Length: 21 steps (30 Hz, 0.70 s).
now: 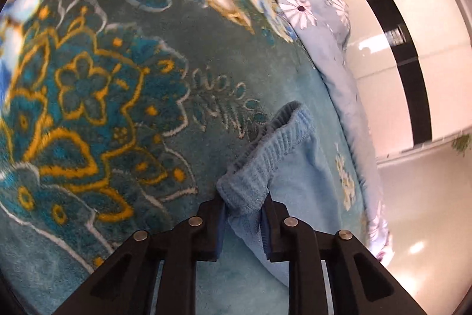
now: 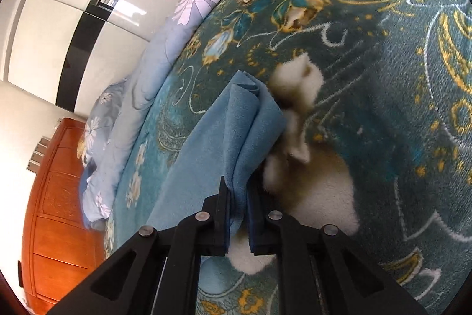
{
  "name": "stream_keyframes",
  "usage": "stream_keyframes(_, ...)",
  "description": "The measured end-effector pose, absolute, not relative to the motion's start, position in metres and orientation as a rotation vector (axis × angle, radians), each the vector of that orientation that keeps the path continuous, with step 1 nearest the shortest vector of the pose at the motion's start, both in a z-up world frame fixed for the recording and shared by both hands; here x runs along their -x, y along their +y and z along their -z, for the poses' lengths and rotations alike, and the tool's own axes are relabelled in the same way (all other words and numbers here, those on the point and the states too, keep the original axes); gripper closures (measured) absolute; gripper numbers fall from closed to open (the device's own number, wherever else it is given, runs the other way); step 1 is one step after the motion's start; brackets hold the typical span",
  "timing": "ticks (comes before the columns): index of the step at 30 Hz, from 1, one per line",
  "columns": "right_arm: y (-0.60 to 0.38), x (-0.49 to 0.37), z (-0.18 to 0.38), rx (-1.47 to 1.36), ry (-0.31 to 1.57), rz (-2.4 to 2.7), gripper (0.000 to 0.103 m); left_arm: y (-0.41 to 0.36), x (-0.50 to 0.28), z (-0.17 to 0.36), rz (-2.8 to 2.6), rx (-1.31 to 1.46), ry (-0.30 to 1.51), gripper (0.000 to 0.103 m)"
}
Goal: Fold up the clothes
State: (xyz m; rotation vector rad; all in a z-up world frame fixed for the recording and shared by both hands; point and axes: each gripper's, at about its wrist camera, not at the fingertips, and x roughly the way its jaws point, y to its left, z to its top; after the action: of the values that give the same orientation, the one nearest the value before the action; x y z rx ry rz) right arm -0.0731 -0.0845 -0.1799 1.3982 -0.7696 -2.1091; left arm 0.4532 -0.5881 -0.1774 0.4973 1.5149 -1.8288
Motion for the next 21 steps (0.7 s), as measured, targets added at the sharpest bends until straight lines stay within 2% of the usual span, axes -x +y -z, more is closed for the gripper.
stream_keyframes(5,-0.092,0.077,0.172,-1.438,-0.684,2.127,0.094,-0.577,-0.455,0.153,1.863,-0.589,1.385,0.072)
stream_keyframes(8,-0.101,0.069,0.147,-1.383,-0.588,2.183,0.093,-0.561,-0.470,0.137,1.852,-0.592,1.321,0.070)
stream_keyframes(15,-0.176,0.007,0.035,-1.006,-0.130,2.229,0.093,-0.536,-0.510,0.121,1.853,-0.508,1.327,0.064)
stream_keyframes(19,-0.243,-0.043,0.008,-0.911,0.103,2.149,0.093,-0.532,-0.514,0.120,1.868,-0.498,1.375,0.063)
stream_keyframes(21,-0.274,-0.069,0.013,-0.896,0.197,2.094,0.093,-0.531,-0.515,0.119,1.879,-0.485,1.396,0.062)
